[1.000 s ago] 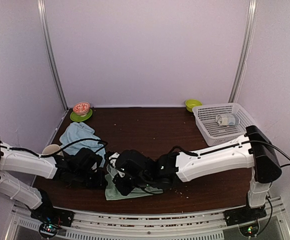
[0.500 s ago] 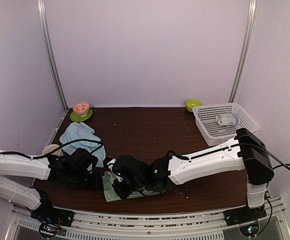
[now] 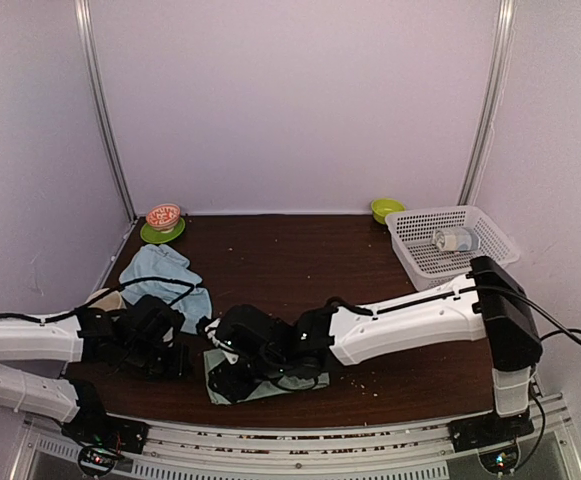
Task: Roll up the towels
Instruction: Fold the towel at the center of the board.
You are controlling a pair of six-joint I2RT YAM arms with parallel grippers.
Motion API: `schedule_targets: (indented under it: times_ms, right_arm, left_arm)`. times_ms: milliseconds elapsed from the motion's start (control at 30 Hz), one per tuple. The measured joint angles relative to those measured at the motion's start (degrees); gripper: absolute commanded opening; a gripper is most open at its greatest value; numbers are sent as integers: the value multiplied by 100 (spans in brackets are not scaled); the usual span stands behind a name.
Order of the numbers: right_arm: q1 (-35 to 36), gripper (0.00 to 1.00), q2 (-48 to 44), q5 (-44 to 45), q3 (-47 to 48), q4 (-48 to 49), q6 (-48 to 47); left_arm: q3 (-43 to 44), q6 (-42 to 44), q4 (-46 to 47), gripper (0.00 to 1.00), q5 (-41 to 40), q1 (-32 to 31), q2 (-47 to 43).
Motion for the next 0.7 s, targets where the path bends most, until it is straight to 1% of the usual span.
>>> schedule_targets:
  times_ms: [67,133,233,300,367,433,567,700]
  right_arm:
    - [-59,61,-258,-17,-216,-33,59]
    - [-225,58,-741,-11,-662,-35,184]
    - [-702,56,-1445,61,-1300,0,389]
    - [-1012,56,-1683,85,-1600,61,535]
    - [-1294,56,-1786,153,-1897,164,684]
    - [-1399,57,-1794,177,-2168,201,815]
    - [-1335,58,-1794,168,-2404,219,999]
    - [-1290,59,-1799,155,-2422,380,1117]
  left_arm:
    - [83,4,-168,1,-44,0,-109]
    - [232,39,-313,3,-81,0,-256]
    - [522,125,-358,6,-79,0,-337]
    - [765,208,-339,10,-63,0,-179]
    - [984,286,-326,16,-63,0,103]
    - [1163,345,-273,20,-63,4,492]
    - [1285,407,-190,24,-20,48,1123]
    - [1333,417,-155,25,11,48,1445]
